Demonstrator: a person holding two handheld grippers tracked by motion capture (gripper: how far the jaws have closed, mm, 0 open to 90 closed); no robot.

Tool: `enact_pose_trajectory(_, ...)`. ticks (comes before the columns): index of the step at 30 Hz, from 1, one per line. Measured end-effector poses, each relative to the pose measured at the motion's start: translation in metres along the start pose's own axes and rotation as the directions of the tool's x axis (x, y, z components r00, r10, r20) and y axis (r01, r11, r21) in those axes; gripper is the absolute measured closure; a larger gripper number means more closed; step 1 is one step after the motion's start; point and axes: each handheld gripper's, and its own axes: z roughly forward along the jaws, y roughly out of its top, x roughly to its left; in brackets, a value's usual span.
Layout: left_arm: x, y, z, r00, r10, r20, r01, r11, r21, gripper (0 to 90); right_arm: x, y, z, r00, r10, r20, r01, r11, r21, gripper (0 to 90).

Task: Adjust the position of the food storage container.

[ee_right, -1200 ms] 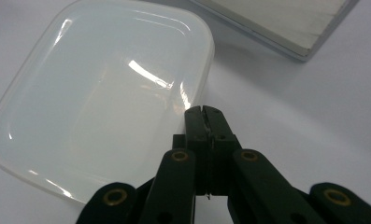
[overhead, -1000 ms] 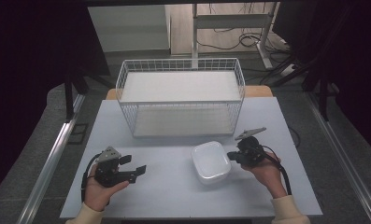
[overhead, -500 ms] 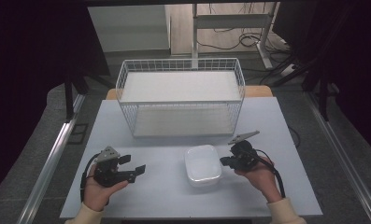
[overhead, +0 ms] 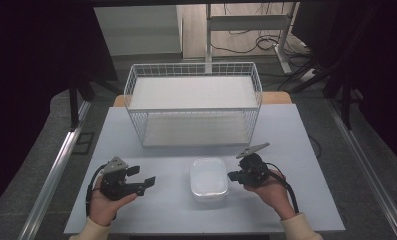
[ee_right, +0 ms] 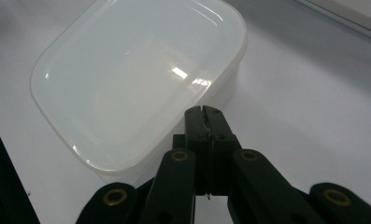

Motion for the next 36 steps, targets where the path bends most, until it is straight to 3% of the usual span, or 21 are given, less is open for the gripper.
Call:
enact_pose_trajectory(8, 0.000, 0.000, 0.000, 1.0000, 0.001, -0.001, -0.001, 1.0000, 0.000, 24.0, 0.011, 0.003, 0.008, 0.9993, -0.020, -0.033, 0.020, 1.000, 0.005, 89.5)
enact_pose_trajectory(24, 0.001, 0.000, 0.000, 1.0000, 0.002, -0.003, -0.002, 1.0000, 0.001, 23.9, 0.016, 0.003, 0.014, 0.9986, -0.046, -0.027, 0.046, 0.999, 0.002, 89.5)
enact_pose_trajectory(28, 0.002, 0.001, -0.004, 1.0000, -0.008, -0.006, 0.008, 0.9999, -0.012, 23.9, 0.014, 0.003, 0.002, 0.9992, -0.038, -0.013, 0.038, 0.999, -0.027, 89.5)
enact_pose_trajectory(30, 0.003, 0.002, -0.006, 0.9999, -0.012, -0.006, 0.012, 0.9997, -0.020, 23.8, 0.010, -0.001, -0.016, 0.9999, -0.013, 0.009, 0.013, 0.995, -0.095, 89.5)
enact_pose_trajectory(32, 0.002, 0.002, -0.007, 0.9999, -0.013, -0.006, 0.013, 0.9997, -0.022, 23.8, 0.009, -0.003, -0.022, 0.9999, -0.005, 0.014, 0.006, 0.993, -0.118, 89.4)
enact_pose_trajectory(33, 0.002, 0.002, -0.007, 0.9999, -0.013, -0.005, 0.013, 0.9997, -0.022, 23.8, 0.008, -0.006, -0.027, 0.9998, 0.004, 0.019, -0.001, 0.989, -0.145, 86.4)
enact_pose_trajectory(34, 0.001, 0.003, -0.007, 0.9999, -0.016, -0.005, 0.016, 0.9997, -0.018, 23.7, 0.007, -0.013, -0.034, 0.9987, 0.038, 0.034, -0.030, 0.976, -0.215, 61.9)
enact_pose_trajectory(35, 0.001, 0.003, -0.007, 0.9999, -0.016, -0.005, 0.016, 0.9997, -0.018, 23.7, 0.007, -0.016, -0.036, 0.9978, 0.057, 0.035, -0.047, 0.968, -0.247, 54.9)
enact_pose_trajectory(36, -0.001, 0.003, -0.008, 0.9999, -0.017, 0.000, 0.017, 0.9997, -0.017, 23.7, 0.007, -0.016, -0.036, 0.9978, 0.057, 0.035, -0.047, 0.968, -0.247, 54.9)
